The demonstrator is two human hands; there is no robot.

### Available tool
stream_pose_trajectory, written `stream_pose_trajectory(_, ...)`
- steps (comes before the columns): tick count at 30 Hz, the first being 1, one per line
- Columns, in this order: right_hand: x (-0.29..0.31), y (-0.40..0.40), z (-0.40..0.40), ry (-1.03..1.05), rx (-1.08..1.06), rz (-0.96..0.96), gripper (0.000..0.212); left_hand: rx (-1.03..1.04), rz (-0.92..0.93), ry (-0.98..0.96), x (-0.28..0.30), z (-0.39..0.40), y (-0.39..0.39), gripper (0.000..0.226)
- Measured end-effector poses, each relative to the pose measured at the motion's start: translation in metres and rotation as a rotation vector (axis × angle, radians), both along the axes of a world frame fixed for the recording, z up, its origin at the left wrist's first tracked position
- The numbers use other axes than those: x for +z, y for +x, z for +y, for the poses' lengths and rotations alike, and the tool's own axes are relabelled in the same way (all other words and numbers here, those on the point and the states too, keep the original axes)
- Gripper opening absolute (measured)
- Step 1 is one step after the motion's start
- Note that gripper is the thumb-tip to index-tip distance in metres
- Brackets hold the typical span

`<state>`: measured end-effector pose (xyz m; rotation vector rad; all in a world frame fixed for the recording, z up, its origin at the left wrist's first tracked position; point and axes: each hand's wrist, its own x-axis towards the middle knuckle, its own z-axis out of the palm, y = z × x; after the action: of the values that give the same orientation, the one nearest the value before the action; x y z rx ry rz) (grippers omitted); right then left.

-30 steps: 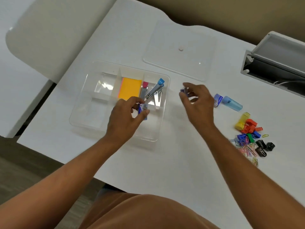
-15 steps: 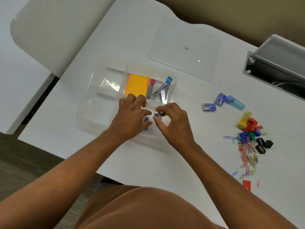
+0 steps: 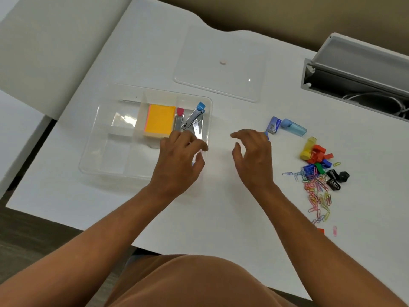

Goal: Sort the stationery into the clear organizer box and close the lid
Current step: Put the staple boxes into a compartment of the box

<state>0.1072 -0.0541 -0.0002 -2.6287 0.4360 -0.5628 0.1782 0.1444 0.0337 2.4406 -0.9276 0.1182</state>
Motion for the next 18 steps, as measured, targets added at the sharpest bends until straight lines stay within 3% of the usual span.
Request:
stream_pose_trajectory(5, -0.016, 0.000, -0.057, -0.008, -0.130, 0.239, 0.059, -0.125, 0.094, -0.003, 0.004, -0.046, -0.021, 0.022)
stream_pose_trajectory(11, -0.028, -0.009, -0.075, -0.019, -0.084, 0.304, 0.052, -0.141, 0.305, -0.085, -0.015, -0.088, -0.039, 0.027)
stream_pose_trajectory(14, -0.025, -0.019, -0.072, 0.193, -0.060, 0.294, 0.056, -0.020, 0.497, -0.181, -0.026, -0.102, -0.043, 0.027)
stream_pose_trajectory(18, -0.017, -0.040, -0.059, 0.480, 0.007, 0.145, 0.055, 0.236, 0.880, -0.367, -0.032, -0.117, -0.044, 0.049)
